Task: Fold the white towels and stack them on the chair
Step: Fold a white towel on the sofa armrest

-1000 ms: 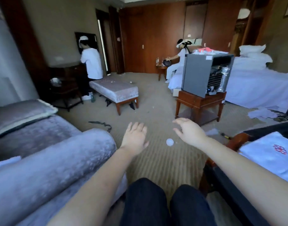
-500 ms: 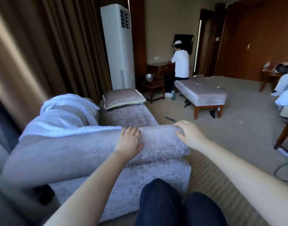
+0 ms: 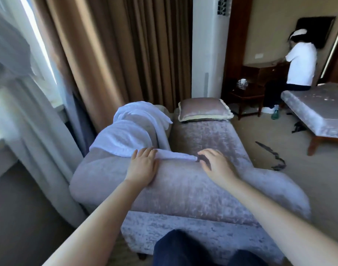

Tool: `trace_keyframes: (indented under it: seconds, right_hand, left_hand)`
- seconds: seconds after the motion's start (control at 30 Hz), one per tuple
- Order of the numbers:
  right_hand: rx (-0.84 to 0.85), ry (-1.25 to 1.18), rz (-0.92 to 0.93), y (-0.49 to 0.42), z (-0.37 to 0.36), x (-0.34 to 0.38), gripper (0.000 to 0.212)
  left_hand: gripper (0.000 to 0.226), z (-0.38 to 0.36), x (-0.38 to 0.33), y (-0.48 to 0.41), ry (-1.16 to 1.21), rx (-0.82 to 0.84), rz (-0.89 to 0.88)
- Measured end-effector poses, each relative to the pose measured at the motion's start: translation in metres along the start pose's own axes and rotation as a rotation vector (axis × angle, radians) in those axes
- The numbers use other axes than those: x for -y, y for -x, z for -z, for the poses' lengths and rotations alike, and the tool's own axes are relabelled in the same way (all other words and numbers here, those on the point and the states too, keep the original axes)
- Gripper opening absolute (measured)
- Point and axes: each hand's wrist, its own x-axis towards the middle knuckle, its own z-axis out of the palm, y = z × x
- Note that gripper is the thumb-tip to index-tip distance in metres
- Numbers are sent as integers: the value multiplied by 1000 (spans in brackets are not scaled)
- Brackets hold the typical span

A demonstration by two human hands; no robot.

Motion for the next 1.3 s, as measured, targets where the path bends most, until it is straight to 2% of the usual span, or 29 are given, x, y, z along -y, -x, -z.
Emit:
trace_keyframes:
  seconds: [0.17,0.27,0.4,0.5,0.67,0.8,0.93,1.03,1.13,1.3]
  right_hand:
    - [-116,-143,64,-66,-43,29,27]
    - [-137,-168,87,-99,-64,43,24]
    - [-153,-271,41,-141,-87,63,19]
    - [-77,-294,-49,-176,-103,75,20]
    - [116,-253,-95,-212,-135,93,31]
    - [266,-228,-57,-223,-159,96,39]
    - [283,-254,-107,-224,-171,84,42]
    - [324,-225,-116,-224,-176,77,28]
    - [266,-318,-139,-225,-172,77,12]
    - [61,-564,-55,-218,-148,86,10]
  left_hand:
    - [47,3,53,-39,-6,-84,123]
    - [33,7,73,-68,-17,-95,147]
    - [40,5,94,-104,-49,-64,136]
    - [47,1,109,-133,-28,28,112]
    - [53,-10,126,-158,-244,178,46]
    - [47,-26,141,-160,-171,93,131]
    - [48,-33,138,-162,-168,-15,163]
    - [42,-37,138,-159,-195,-35,131]
    - [38,-37,136,-158,-209,-38,135]
    - [39,-31,133,-155,-185,-23,112]
